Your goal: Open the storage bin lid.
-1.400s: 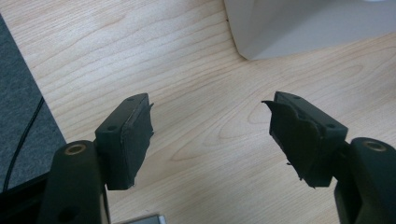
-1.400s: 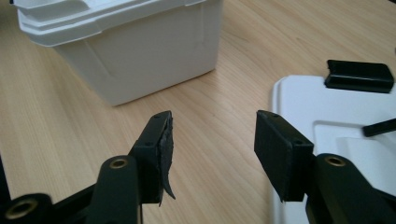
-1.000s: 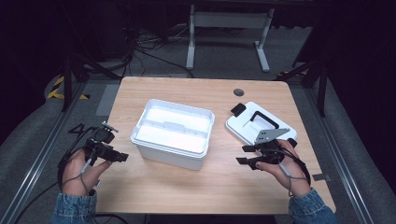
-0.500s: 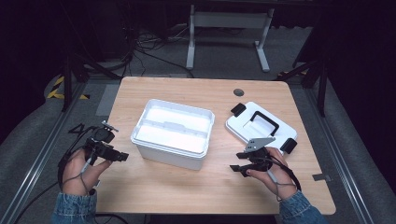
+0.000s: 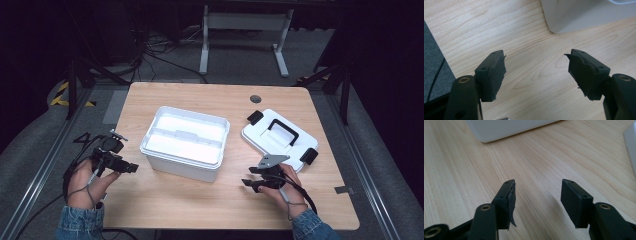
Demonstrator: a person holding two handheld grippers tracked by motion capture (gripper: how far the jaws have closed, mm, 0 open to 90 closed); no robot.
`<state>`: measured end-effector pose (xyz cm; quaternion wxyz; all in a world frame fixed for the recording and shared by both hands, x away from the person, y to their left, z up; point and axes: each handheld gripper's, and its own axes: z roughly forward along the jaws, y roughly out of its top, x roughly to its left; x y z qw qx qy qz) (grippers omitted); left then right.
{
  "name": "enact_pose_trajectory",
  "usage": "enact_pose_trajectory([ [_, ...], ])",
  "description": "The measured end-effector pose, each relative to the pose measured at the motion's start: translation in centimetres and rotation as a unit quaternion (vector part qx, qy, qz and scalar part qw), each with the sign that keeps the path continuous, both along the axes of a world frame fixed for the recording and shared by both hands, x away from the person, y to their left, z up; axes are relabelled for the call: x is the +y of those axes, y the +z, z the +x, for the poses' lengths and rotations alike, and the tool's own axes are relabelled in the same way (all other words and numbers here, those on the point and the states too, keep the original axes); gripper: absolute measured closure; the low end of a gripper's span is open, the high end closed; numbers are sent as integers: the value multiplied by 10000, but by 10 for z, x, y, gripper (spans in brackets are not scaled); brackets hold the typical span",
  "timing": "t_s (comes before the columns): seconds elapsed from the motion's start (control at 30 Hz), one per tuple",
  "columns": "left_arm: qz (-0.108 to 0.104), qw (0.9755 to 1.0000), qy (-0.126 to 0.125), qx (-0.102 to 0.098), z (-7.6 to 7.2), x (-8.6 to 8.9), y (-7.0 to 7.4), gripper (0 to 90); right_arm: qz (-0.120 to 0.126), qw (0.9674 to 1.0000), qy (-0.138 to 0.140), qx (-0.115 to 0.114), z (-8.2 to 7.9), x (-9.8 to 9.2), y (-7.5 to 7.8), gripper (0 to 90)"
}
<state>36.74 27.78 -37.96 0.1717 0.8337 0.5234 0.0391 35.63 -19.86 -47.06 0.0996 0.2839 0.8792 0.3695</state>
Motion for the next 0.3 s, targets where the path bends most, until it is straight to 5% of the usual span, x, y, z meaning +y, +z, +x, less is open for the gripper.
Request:
enact_pose_trajectory([
  [0.3,0,10000,-11,46,3,0,-3,302,60,9999,-99,-89,-2,1,-7,460],
])
